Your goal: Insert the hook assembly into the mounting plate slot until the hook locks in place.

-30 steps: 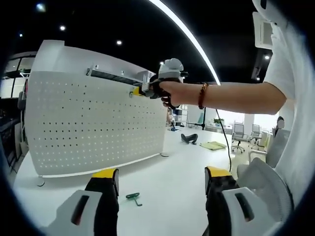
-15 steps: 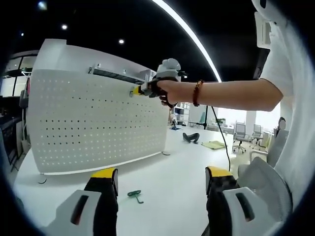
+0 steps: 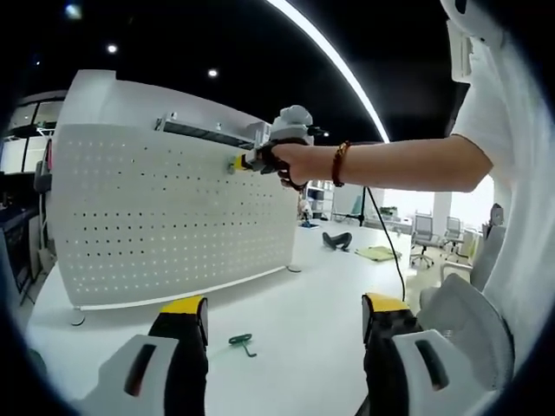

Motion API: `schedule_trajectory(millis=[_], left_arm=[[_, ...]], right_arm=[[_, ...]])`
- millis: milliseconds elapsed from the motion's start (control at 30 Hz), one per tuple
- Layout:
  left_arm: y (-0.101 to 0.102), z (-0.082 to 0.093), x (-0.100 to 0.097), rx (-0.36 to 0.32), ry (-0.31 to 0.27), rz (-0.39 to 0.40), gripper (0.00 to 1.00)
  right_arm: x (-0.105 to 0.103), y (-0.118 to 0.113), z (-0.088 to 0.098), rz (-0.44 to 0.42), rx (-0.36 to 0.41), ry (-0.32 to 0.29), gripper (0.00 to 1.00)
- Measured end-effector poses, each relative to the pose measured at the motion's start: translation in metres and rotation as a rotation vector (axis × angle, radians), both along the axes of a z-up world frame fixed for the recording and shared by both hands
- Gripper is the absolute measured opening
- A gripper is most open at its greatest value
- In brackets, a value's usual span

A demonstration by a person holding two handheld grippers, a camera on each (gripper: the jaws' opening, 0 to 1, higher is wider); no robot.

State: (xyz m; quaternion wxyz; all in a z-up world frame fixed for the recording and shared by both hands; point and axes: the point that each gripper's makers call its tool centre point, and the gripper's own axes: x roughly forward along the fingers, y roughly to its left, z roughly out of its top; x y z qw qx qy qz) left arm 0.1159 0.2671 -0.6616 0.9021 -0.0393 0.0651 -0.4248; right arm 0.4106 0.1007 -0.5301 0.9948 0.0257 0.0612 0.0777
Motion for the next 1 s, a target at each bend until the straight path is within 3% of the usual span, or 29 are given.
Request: schedule_trajectory(millis=[667,867,1000], left_arm=[[0.0026,-0.0029,0.0018,-0.001,0.006,-0.006,0.75],[0.0026,-0.0048,0.0014,0.003,0.012,-0.008,0.75],[0.004,-0.0039,0.0018,-0.006,0.014,-0.003,0.75]], right_arm=[[0.0075,0.001,-0.0049,-0.066,0.001,0.015,0.01],[0.0048,0.0021,-0.0069,-0.128,0.056,0.015,0.01],[0.0042,0.0017,-0.0076,-0.115,0.073,0.015,0.01]])
